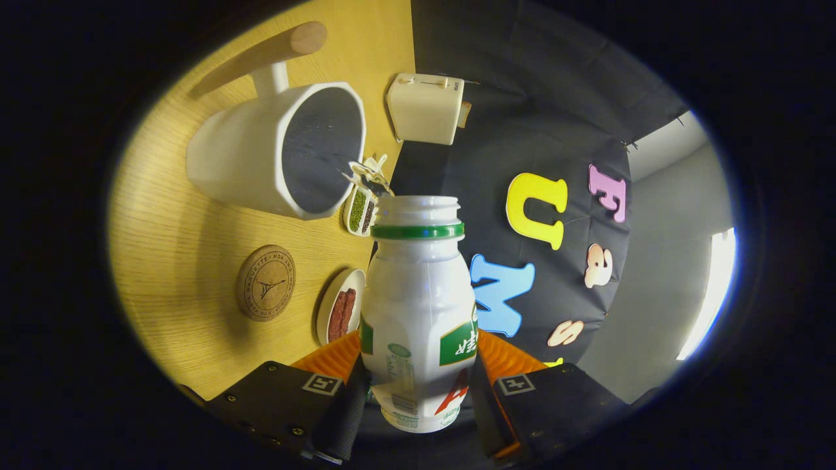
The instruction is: Take the bottle from table, then pour the juice into the cup, finally place the bottle on the coaster
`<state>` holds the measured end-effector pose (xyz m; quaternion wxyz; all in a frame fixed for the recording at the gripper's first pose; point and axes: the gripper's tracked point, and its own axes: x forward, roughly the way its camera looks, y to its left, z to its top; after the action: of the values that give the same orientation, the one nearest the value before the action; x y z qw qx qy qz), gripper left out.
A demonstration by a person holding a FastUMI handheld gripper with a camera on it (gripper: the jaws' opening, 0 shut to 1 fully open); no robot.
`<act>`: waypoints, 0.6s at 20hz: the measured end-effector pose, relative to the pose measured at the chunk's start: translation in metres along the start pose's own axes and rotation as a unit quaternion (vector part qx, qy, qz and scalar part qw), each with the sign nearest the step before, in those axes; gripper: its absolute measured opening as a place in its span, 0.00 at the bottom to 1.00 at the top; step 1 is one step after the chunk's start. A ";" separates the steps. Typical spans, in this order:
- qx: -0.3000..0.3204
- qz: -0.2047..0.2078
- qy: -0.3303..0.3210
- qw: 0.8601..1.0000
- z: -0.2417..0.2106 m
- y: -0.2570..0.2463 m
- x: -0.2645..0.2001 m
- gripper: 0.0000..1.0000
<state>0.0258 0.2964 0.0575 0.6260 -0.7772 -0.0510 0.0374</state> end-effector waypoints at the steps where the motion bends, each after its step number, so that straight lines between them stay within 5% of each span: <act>1: -0.003 -0.001 0.001 1.000 0.000 -0.001 0.000 0.71; 12: -0.026 -0.002 0.005 1.000 0.001 -0.004 0.000 0.71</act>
<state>0.0255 0.2985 0.0616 0.6056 -0.7936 -0.0503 0.0304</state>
